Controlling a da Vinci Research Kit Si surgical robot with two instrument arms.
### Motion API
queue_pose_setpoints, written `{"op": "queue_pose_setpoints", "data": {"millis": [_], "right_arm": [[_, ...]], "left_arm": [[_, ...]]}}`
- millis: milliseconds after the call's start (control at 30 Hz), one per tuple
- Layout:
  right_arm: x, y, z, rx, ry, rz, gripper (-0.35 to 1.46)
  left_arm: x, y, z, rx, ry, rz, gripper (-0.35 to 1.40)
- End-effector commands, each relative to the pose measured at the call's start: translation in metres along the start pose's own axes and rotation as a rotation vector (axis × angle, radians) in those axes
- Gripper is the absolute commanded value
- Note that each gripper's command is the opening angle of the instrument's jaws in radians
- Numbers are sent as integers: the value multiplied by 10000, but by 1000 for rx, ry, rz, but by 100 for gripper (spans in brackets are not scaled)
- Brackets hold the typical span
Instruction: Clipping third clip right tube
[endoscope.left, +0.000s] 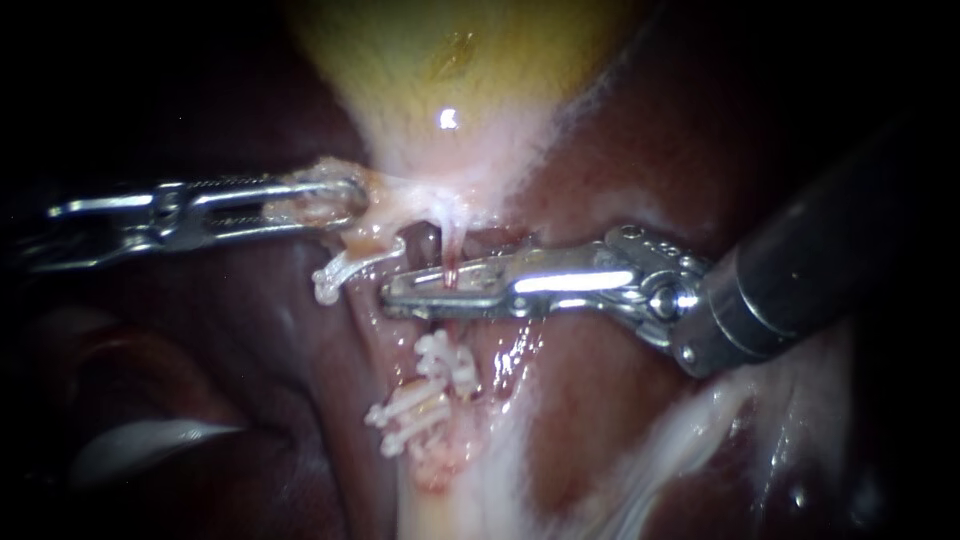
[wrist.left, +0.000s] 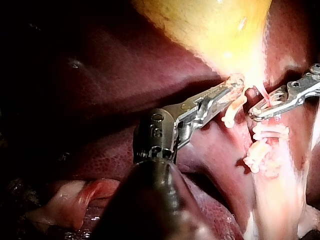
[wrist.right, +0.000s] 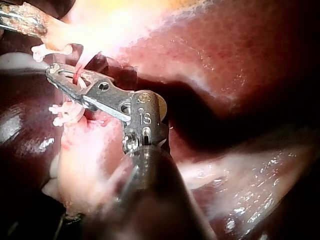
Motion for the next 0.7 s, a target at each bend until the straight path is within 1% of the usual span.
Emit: {"op": "queue_pose_setpoints", "data": {"millis": [33,200,700], "right_arm": [[0,-1,0,-5,4,-1,-35],[-1,-2,-3,-14,-22,0,-35],[-1,-2,-4,-14,-22,0,-35]], "left_arm": [[0,0,0,0,0,0,-35],[0,0,0,0,0,0,-35],[0,0,-1,0,0,0,-35]]}}
